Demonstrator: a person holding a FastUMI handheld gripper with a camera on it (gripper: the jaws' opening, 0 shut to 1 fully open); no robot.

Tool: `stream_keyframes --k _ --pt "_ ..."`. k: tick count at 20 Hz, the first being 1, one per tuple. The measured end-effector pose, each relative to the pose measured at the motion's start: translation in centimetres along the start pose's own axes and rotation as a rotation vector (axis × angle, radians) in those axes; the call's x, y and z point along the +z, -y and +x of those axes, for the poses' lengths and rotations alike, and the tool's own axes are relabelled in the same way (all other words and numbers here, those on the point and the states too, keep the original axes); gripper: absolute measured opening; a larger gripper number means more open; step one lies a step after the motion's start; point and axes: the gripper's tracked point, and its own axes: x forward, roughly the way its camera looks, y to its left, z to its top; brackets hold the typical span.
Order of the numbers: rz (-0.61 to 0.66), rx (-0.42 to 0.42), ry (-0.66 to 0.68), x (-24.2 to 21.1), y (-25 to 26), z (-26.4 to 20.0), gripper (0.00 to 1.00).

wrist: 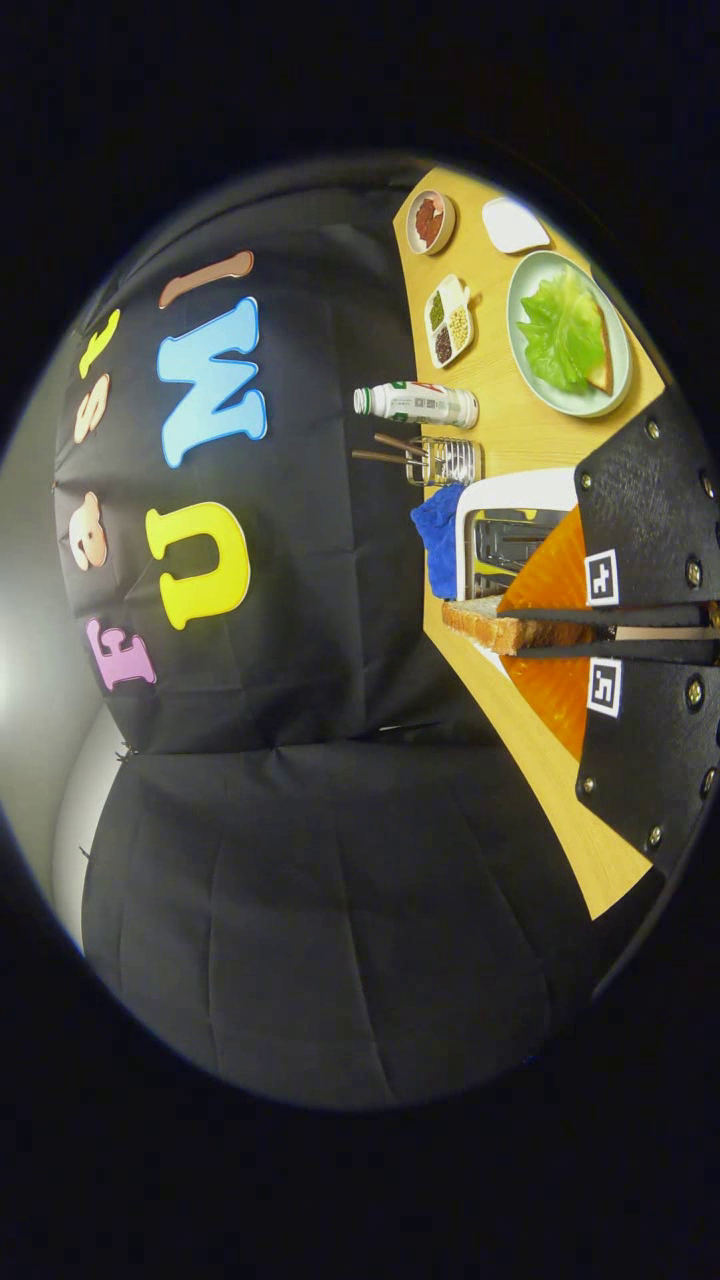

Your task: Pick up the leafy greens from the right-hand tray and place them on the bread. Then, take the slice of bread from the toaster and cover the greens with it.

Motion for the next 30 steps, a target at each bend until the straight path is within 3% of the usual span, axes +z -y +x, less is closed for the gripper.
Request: stream_keyframes --k 14,21,30 --pt "0.030 0.033 0.154 7.0 1.2 -3.0 0.05" --pt "0.013 -0.033 0.224 9.7 5.4 -5.3 0.05" --pt "-0.005 -0.144 0.218 8.5 13.1 -7.3 0.05"
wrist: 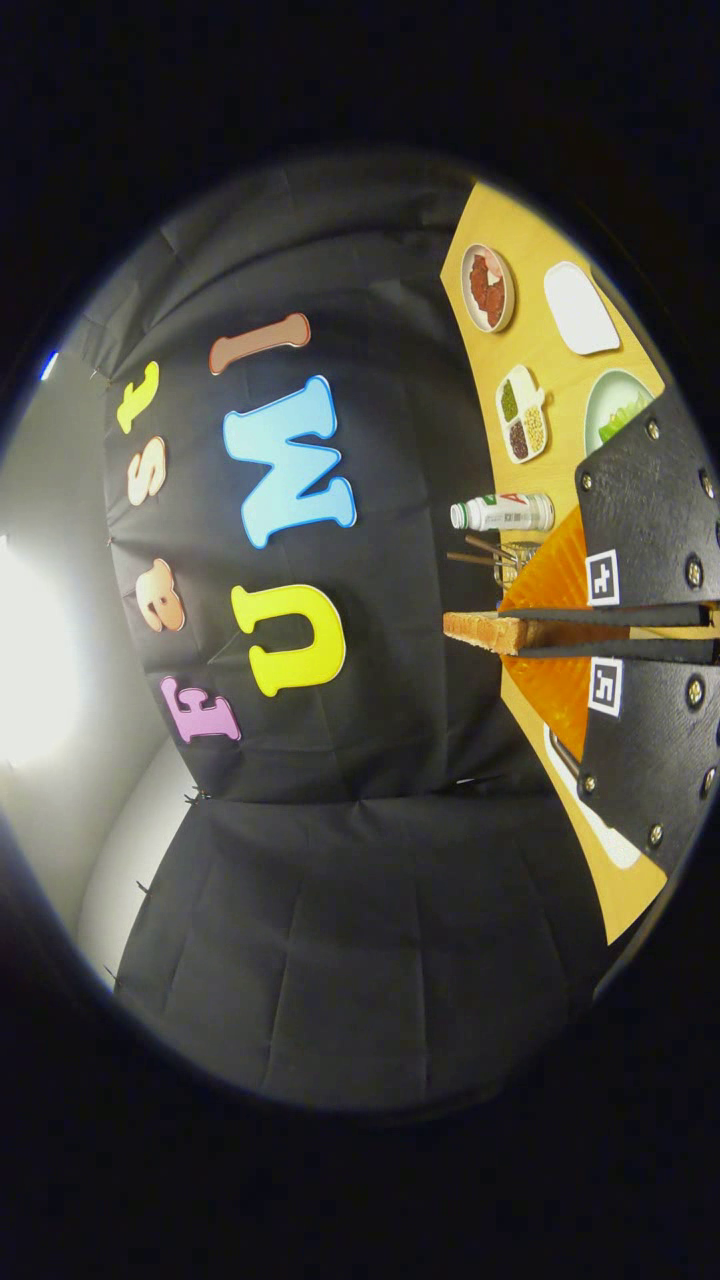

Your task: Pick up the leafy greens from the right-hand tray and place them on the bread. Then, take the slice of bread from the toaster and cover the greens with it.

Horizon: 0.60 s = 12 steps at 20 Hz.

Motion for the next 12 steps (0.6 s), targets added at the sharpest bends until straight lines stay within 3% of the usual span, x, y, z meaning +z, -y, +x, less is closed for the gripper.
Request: stream_keyframes --k 5,12 --pt "0.001 -0.086 -0.031 -1.9 4.9 -0.6 0.05" --pt "0.015 -0.086 -0.126 -5.6 8.5 -1.0 0.05"
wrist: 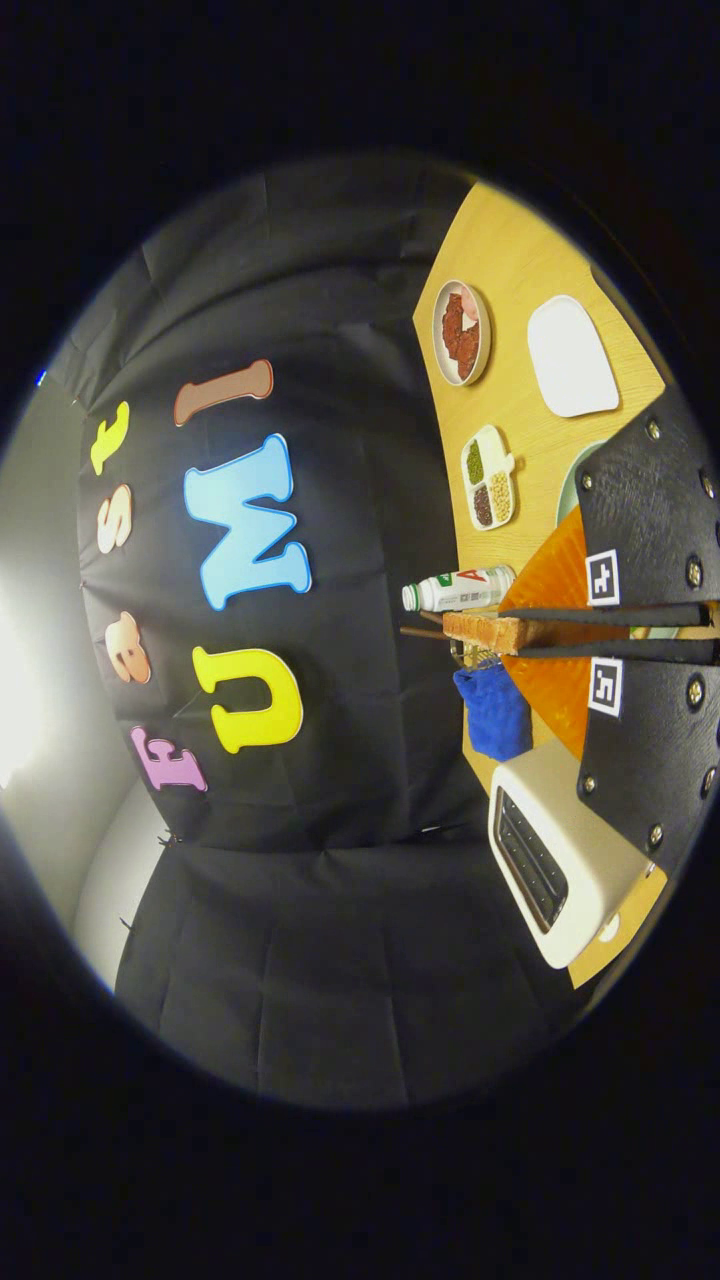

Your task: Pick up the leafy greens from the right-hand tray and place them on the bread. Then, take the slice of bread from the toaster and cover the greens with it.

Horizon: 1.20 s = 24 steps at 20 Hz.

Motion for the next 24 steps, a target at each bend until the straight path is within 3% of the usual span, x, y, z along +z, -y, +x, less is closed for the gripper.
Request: stream_keyframes --k 9,24 --pt "0.043 -0.046 -0.083 -3.1 3.4 0.7 0.05" --pt "0.112 0.047 -0.155 -5.3 0.3 0.9 0.05"
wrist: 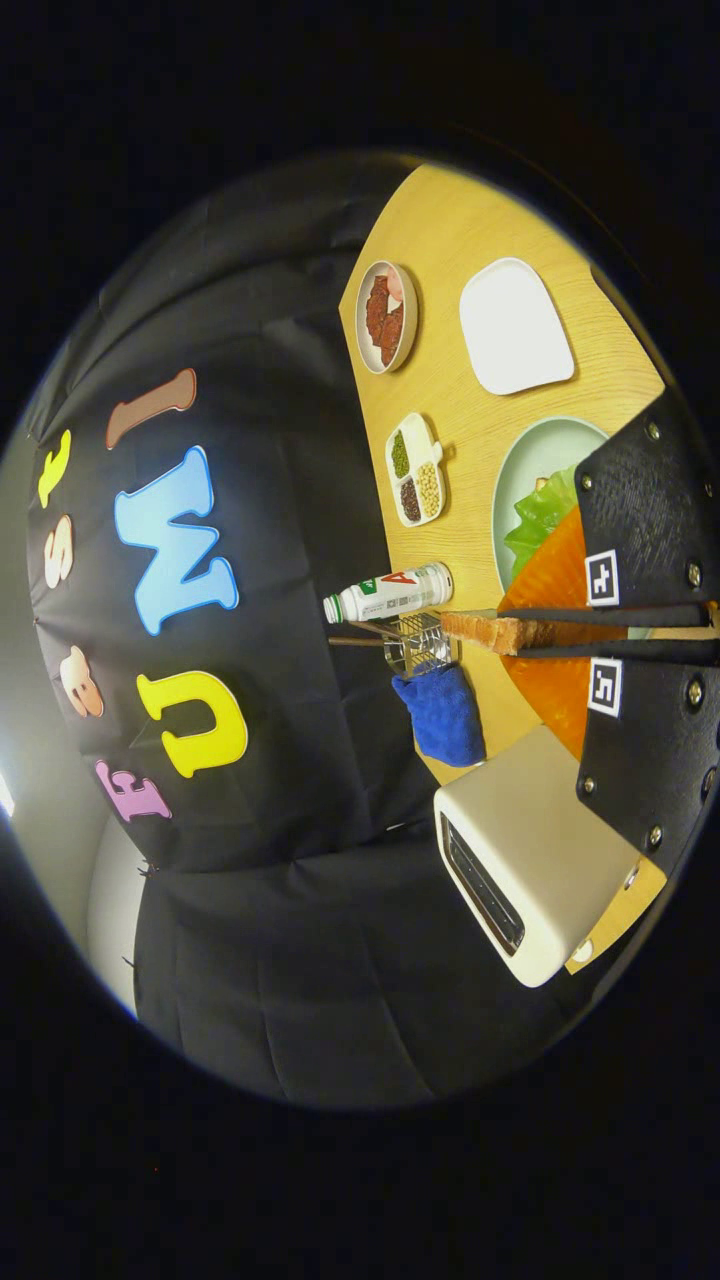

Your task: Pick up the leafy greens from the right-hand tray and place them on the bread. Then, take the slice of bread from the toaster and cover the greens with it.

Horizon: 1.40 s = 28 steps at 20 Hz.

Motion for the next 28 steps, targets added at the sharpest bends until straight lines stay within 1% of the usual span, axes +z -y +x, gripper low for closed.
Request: stream_keyframes --k 4,9,12,14,16,18,19,20,22,24,25,28 --pt "-0.011 0.012 -0.007 -0.5 -0.3 0.3 0.05" --pt "0.025 0.040 -0.035 -1.1 -0.3 0.6 0.05" --pt "0.010 0.012 -0.038 -1.2 1.0 0.8 0.05" --pt "-0.034 -0.017 -0.059 -1.8 2.0 1.2 0.05" --pt "-0.076 -0.028 -0.069 -2.0 2.6 1.4 0.05" --pt "-0.116 -0.034 -0.064 -2.2 3.1 1.5 0.08" --pt "-0.131 -0.037 -0.068 -2.3 3.5 1.6 0.11" --pt "-0.138 -0.052 -0.064 -2.5 4.0 1.8 0.12" --pt "-0.131 -0.074 -0.065 -2.9 5.0 2.0 0.17" --pt "-0.108 -0.084 -0.070 -3.2 5.8 2.2 0.17" --pt "-0.100 -0.089 -0.078 -3.1 6.2 2.2 0.22" --pt "-0.079 -0.097 -0.099 -3.8 7.1 2.4 0.23"
